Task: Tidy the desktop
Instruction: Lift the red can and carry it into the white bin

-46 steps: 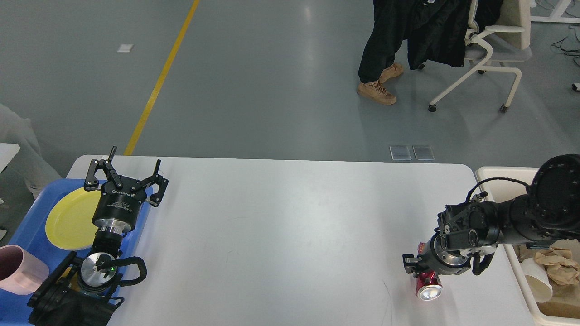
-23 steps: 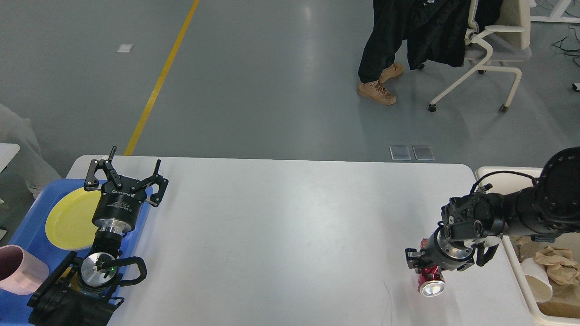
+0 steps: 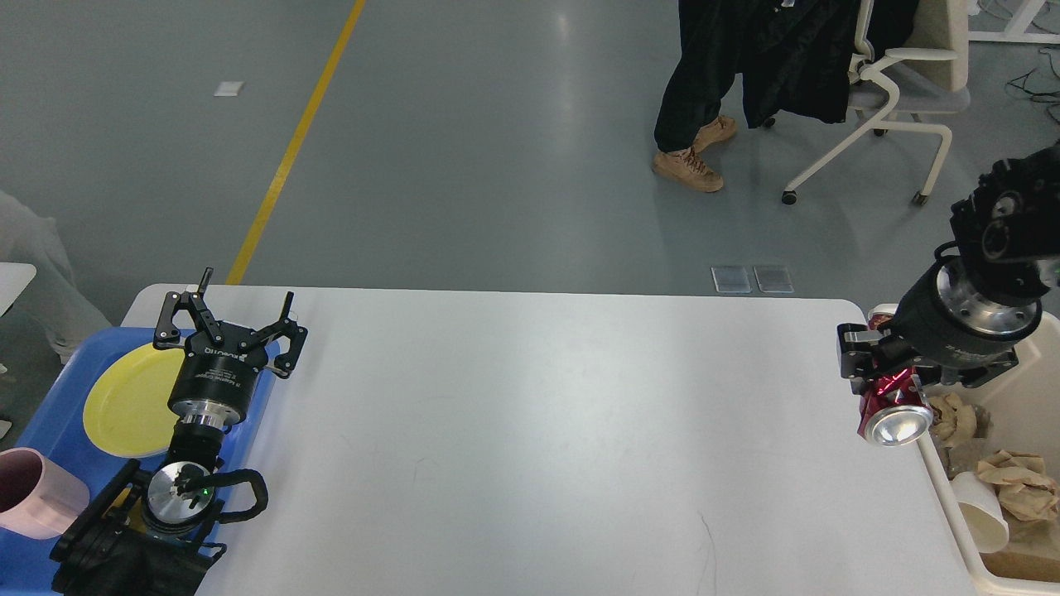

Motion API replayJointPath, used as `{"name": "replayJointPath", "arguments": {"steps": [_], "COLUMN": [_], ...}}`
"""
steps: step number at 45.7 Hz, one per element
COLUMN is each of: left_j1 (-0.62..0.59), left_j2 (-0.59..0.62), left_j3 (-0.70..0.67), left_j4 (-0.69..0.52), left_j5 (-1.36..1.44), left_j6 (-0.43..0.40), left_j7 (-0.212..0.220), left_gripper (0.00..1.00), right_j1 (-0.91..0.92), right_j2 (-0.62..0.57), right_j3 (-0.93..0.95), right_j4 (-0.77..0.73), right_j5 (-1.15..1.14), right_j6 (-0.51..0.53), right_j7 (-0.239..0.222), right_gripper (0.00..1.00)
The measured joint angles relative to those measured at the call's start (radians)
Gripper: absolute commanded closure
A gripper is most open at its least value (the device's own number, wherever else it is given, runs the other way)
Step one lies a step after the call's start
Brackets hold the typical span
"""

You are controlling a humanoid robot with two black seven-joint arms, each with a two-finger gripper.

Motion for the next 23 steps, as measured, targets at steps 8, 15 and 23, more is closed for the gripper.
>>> {"name": "replayJointPath", "arguments": {"steps": [8,15,23], "left_j1": [0.0,0.0,0.0], "left_j2": [0.0,0.0,0.0], "left_j3": [0.0,0.0,0.0], "left_j4": [0.0,0.0,0.0], "left_j5": [0.0,0.0,0.0], "left_j6": [0.0,0.0,0.0], "left_j7": [0.0,0.0,0.0], "left_gripper": [0.04,0.04,0.04], "right_j1": [0.009,-0.011,-0.166], "right_j2": [-0.003,-0.074,-0.3], "right_j3": [-0.022,-0.046,-0.048], "right_j4": [0.0,-0.04,-0.225], "right_j5": [0.004,-0.004,-0.07], "right_j6": [-0.011,-0.019,-0.017], "right_j7": [0.001,0.001,-0.009], "right_gripper": [1.0,1.0,1.0]}}
